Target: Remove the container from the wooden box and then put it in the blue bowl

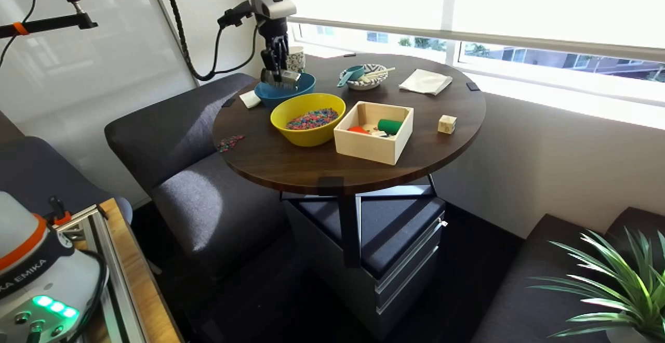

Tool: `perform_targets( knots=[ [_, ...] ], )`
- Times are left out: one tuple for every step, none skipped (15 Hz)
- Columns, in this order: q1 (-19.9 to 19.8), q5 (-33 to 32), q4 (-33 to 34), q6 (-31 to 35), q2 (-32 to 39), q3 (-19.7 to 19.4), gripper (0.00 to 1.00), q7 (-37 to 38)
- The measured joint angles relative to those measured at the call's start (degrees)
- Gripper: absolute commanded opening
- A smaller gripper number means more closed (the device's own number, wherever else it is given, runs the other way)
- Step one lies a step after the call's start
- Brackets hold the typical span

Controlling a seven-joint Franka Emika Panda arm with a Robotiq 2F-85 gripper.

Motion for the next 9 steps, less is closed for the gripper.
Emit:
perform_targets(
  knots=[
    [0.01, -0.55, 0.49, 0.39, 0.87, -0.40, 0.23, 0.36],
    [0.02, -1.06, 1.04, 0.50, 1.58, -0.79, 0.73, 0.83],
    [0.03, -1.52, 1.49, 0.50, 2.09, -1.11, 0.74, 1.16],
    [0.03, -1.94, 1.96, 0.26, 2.51, -1.34, 0.80, 1.27],
    [0.03, -2.16, 2.38, -0.62, 2.77, -1.43, 0.88, 1.28],
    [0.05, -2.22, 2.78, -2.14, 2.83, -1.43, 0.95, 1.26],
    [0.07, -2.13, 3.24, -3.97, 2.77, -1.39, 1.00, 1.03],
    [0.06, -1.67, 3.77, -5.87, 2.58, -1.36, 1.00, 0.66],
    [0.02, -0.81, 4.24, -7.46, 2.26, -1.36, 1.00, 0.02]
  ],
)
